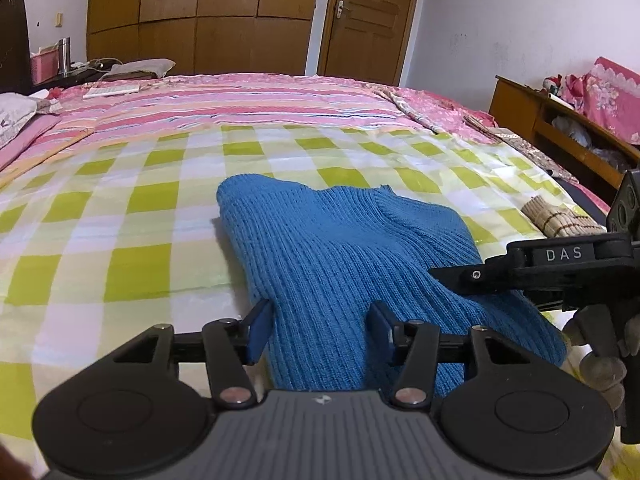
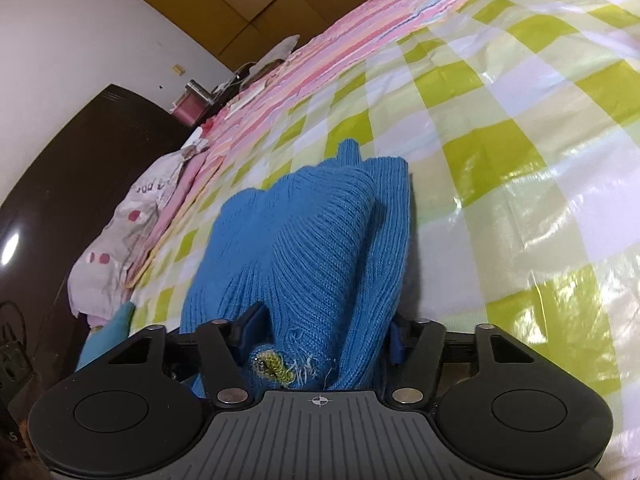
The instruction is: Fold small clothes
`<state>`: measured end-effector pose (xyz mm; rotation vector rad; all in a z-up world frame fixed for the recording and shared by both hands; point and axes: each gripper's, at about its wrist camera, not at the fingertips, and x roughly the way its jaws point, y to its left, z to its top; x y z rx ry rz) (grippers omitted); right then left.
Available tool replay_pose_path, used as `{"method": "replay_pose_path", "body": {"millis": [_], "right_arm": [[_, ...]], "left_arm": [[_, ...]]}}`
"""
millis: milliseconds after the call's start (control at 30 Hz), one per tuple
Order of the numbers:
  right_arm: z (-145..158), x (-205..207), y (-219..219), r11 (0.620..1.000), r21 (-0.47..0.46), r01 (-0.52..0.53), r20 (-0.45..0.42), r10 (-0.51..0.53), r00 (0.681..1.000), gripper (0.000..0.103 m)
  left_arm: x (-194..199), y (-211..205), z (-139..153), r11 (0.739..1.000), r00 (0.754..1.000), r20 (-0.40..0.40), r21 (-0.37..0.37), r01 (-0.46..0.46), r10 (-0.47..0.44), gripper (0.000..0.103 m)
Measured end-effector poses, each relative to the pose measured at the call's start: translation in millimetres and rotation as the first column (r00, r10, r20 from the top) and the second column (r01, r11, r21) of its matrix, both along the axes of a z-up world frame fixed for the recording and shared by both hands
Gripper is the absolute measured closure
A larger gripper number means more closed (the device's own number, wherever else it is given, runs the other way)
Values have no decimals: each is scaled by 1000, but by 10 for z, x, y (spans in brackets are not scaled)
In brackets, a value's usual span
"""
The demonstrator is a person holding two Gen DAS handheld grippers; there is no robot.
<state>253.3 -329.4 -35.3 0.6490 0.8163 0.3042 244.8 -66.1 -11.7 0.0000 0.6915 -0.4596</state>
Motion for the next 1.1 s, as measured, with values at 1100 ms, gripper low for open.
{"method": "replay_pose_path", "body": {"millis": [1100], "right_arm": [[46, -1, 88, 998, -62, 14, -25, -16, 1000, 43]], "left_arm": [[-48, -91, 61, 995, 1000, 17, 95, -27, 26, 42]]}}
